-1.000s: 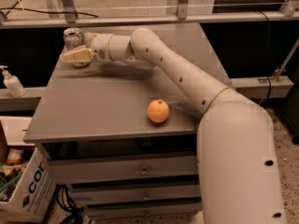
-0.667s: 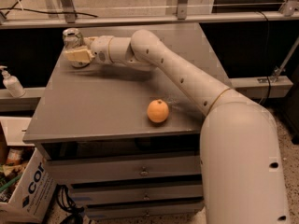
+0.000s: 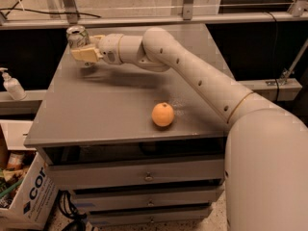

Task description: Pick 7up can

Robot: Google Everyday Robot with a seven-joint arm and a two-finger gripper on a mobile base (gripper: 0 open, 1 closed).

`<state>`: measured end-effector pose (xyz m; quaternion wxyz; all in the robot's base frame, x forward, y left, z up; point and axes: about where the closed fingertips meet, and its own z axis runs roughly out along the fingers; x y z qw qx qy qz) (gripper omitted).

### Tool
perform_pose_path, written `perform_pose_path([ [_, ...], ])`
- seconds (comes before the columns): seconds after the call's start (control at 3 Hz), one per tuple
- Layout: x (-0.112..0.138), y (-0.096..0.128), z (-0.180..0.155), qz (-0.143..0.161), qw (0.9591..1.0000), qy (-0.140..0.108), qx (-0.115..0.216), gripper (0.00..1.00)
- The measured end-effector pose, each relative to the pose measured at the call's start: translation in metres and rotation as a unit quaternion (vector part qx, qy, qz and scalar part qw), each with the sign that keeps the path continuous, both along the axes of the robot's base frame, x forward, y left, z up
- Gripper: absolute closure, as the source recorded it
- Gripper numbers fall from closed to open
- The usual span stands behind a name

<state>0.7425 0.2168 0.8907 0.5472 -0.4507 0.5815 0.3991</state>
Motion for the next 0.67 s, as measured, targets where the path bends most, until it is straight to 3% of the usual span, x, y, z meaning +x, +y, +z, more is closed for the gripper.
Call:
perform_pose_path([
  [0.33, -0.016, -0.010, 0.017, 0.023, 0.9996, -0.007, 0.012, 1.00],
  [0.67, -0.034, -0.021, 0.029, 0.050, 0.9984, -0.011, 0.024, 1.00],
])
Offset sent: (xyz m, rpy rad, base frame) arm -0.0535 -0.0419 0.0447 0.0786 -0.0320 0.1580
